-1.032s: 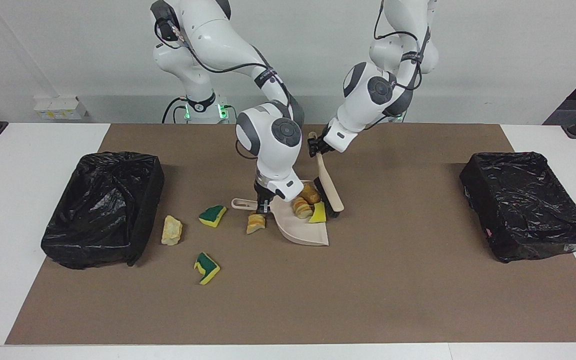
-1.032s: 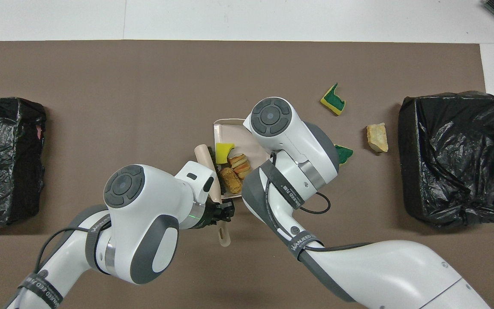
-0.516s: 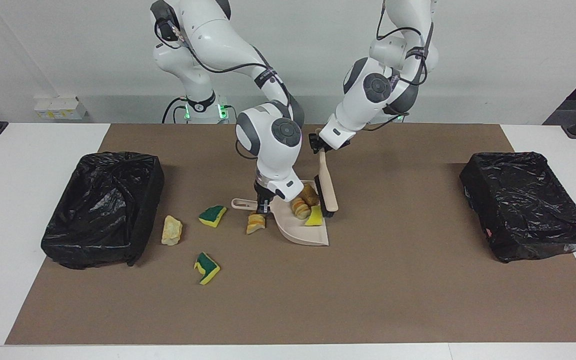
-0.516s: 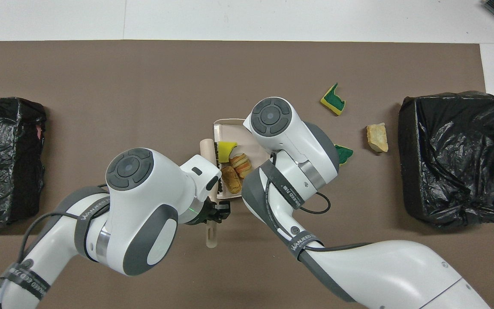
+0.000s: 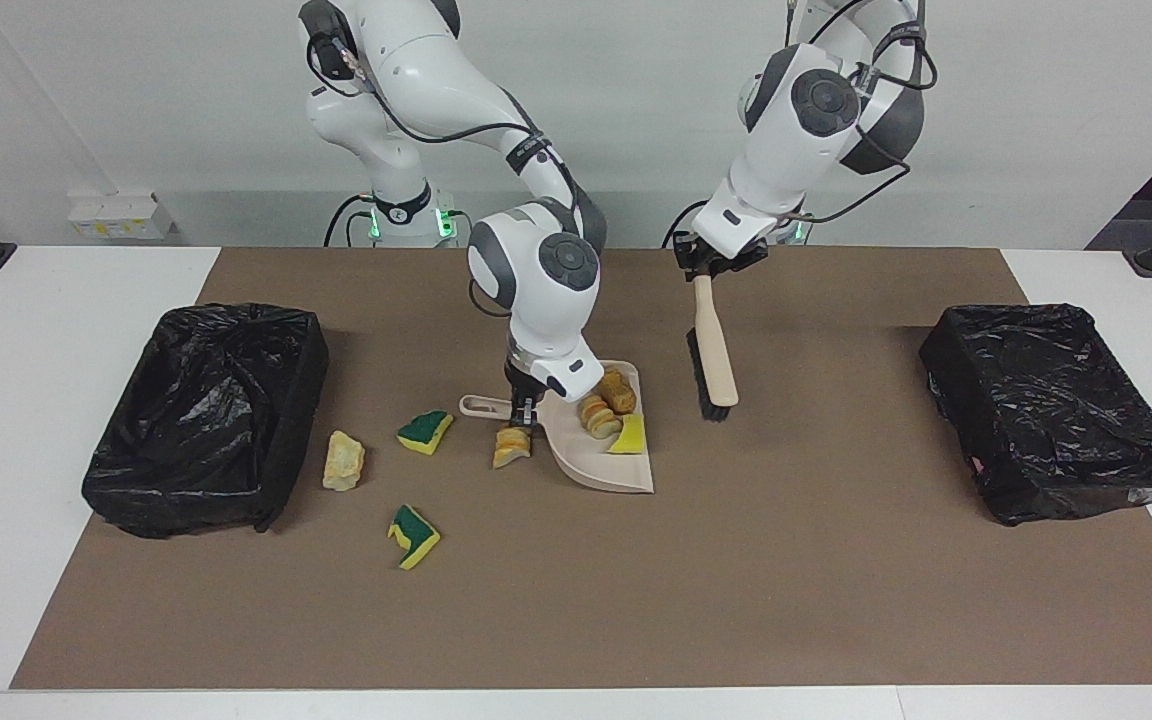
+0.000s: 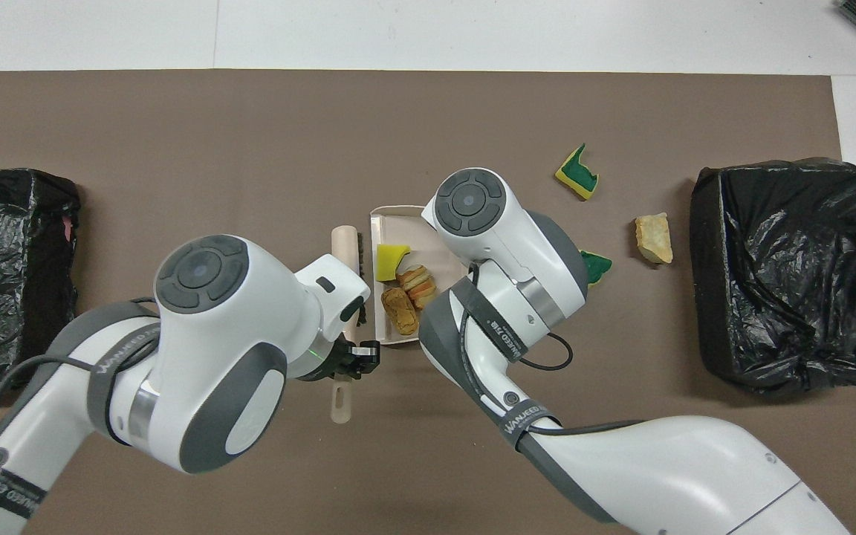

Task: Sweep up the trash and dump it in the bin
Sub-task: 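Carry the dustpan to the bin and tip it with the right gripper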

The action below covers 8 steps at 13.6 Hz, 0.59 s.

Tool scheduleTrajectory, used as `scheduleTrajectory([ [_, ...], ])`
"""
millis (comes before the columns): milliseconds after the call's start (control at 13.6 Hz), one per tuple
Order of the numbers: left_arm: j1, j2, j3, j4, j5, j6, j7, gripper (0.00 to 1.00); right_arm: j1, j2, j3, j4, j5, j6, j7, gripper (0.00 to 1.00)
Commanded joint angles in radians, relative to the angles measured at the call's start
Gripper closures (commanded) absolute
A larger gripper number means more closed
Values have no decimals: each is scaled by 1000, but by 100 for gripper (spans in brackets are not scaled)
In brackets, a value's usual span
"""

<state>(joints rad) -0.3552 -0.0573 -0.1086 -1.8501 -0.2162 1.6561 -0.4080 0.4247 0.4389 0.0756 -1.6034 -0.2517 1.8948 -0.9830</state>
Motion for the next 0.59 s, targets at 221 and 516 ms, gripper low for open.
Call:
scheduleTrajectory([
  [221,41,-7,10,146,77,-107,5,100,-96,-319,10,-239,6,-25,4,100],
  [516,44,-23,-2,190,141,-141,24,100,-199,-425,10,-254,6,-59,-34,100],
])
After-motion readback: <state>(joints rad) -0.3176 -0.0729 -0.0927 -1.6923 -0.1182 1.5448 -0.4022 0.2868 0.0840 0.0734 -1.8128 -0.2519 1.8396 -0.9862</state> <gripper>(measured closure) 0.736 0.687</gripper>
